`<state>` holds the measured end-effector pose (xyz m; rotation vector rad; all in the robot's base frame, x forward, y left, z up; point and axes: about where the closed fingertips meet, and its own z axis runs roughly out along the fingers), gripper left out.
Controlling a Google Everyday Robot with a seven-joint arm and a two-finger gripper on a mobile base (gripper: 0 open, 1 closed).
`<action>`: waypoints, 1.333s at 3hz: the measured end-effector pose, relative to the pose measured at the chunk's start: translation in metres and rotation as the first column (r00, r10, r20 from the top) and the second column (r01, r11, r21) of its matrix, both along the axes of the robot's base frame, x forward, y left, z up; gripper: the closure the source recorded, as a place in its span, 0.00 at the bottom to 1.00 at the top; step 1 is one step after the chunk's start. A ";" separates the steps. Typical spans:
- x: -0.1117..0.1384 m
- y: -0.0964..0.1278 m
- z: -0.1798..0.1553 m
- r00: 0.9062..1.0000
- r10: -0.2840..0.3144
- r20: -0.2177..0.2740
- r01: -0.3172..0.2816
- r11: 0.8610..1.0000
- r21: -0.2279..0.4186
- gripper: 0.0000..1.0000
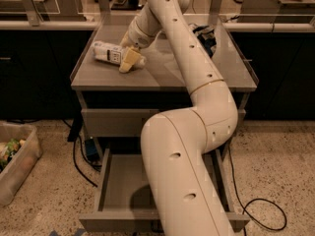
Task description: Place blue plastic bottle into middle drawer
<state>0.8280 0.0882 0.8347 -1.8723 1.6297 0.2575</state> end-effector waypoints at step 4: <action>-0.031 0.003 0.062 0.980 0.167 0.111 -0.172 0.984 0.037 1.00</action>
Offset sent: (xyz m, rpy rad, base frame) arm 0.0000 0.0000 0.0000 0.0000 0.0000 0.0000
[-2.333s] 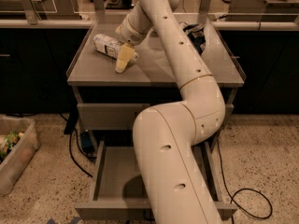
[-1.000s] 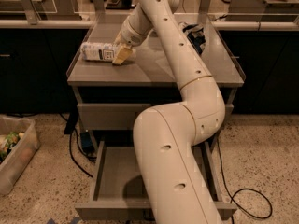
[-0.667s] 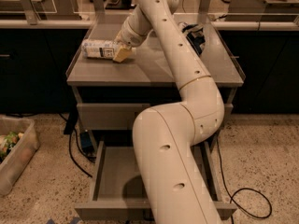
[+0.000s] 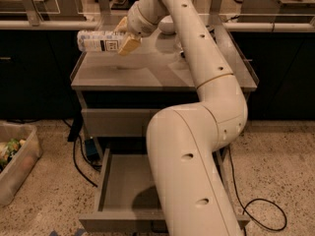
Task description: Place blue plastic bottle into middle drawer
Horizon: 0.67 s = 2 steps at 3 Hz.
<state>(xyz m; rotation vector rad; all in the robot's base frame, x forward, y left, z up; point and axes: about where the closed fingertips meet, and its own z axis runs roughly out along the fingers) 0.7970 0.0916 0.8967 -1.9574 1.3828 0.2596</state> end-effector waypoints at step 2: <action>-0.087 -0.094 0.112 0.984 0.088 0.158 -0.095 0.994 0.043 1.00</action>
Offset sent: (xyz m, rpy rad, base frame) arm -0.2380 -0.1663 0.0907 0.0733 -0.1407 0.1355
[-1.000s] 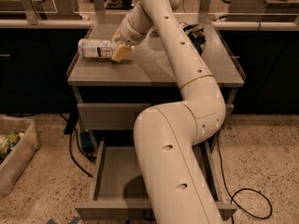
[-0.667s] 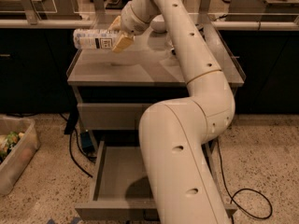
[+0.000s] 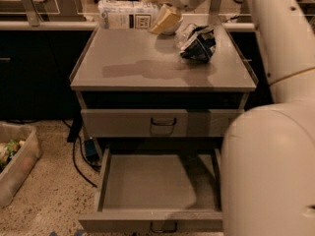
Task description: Place blue plastic bottle into middle drawer
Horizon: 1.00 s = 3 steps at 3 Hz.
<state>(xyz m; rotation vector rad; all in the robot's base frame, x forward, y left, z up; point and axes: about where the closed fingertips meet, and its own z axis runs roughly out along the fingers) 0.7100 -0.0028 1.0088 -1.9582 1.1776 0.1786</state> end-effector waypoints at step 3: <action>-0.072 -0.047 -0.004 0.999 0.042 -0.012 -0.041 0.995 0.092 1.00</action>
Offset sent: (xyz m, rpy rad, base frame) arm -0.0431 -0.0196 0.0212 0.0807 -0.0332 0.0476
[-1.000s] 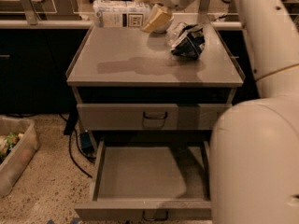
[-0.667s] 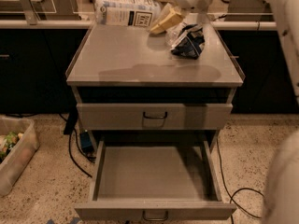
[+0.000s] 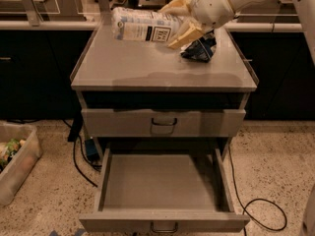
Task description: Place blue plastic bottle into middle drawer
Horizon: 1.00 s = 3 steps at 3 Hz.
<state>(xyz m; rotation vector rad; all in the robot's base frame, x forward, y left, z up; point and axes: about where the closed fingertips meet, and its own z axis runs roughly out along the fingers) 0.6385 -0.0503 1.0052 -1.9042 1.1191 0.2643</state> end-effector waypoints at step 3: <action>-0.090 0.038 0.061 0.989 -0.013 0.146 0.001 0.997 0.083 1.00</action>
Offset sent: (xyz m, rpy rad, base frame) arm -0.1228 0.0032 -0.0617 0.0081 0.0444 -0.1027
